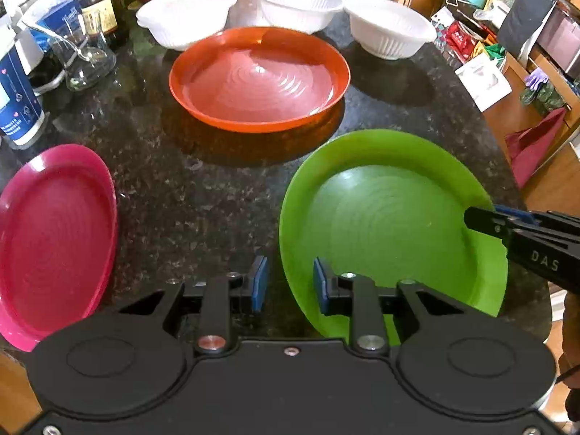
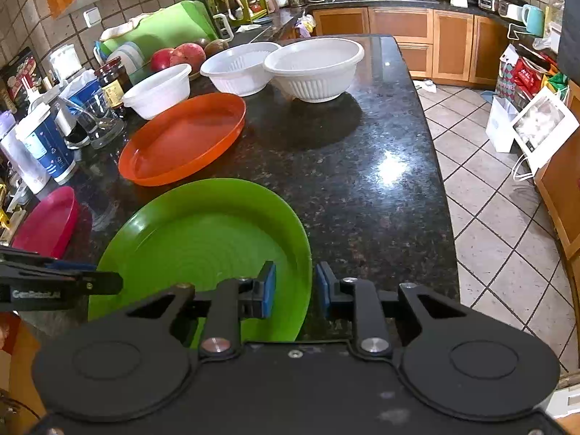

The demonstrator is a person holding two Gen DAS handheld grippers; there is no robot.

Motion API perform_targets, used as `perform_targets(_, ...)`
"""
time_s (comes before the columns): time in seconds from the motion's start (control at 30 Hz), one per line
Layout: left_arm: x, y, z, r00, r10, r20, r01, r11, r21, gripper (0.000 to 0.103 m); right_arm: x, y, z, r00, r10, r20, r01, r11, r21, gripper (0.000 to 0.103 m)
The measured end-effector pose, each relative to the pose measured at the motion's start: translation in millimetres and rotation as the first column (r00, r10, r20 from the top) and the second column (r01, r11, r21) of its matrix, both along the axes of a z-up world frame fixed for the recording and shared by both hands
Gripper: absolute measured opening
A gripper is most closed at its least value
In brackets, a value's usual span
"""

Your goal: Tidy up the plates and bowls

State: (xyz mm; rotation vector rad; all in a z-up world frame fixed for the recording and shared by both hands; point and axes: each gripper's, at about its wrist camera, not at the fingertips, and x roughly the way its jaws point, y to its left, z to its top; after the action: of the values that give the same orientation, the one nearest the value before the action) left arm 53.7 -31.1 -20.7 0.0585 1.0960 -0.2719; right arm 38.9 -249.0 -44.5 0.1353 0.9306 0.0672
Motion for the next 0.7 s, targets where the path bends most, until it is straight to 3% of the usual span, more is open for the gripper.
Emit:
perform_targets(0.33, -3.5, -6.4, 4.7, 1.000, 0.015, -0.004, -0.015, 1.000, -0.011, 0.032, -5.8, 0.2, 0.4, 1.000, -0.014, -0.003, 0.014, 1.000, -0.009, 0.021)
perform_targets(0.7, -19.8, -1.2, 21.0, 0.998, 0.034, 0.047, -0.034, 0.999, 0.004, 0.032, -14.5, 8.3, 7.8, 1.000, -0.009, 0.022, 0.008, 1.000, 0.016, 0.021)
